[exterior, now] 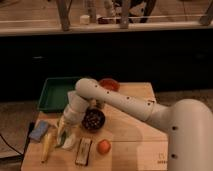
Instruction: Place pepper in paper cup
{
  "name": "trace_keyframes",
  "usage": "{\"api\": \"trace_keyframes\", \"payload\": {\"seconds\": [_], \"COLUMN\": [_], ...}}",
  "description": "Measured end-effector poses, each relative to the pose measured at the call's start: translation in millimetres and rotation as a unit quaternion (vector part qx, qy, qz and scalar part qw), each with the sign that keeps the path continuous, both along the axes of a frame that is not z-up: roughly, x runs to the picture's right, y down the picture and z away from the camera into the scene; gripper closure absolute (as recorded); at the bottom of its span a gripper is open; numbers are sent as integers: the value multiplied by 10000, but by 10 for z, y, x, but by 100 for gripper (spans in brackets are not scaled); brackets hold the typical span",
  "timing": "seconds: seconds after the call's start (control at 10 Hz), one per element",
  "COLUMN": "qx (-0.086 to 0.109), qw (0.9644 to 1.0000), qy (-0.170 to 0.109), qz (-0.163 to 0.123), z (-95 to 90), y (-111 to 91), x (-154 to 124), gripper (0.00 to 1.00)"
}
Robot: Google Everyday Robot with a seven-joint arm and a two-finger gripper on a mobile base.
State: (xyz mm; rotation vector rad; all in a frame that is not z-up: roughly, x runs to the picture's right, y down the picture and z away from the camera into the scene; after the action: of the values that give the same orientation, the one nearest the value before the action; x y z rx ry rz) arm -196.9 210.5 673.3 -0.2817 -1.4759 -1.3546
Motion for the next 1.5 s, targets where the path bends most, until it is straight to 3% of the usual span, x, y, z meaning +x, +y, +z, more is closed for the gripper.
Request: {"api": "trace_keyframes", "payload": {"seconds": [1.5], "qx": [-158], "qw": [9998], "qy": [36], "qz": [121], "z": [128], "y": [24], "x": [-41], "gripper": [96]}}
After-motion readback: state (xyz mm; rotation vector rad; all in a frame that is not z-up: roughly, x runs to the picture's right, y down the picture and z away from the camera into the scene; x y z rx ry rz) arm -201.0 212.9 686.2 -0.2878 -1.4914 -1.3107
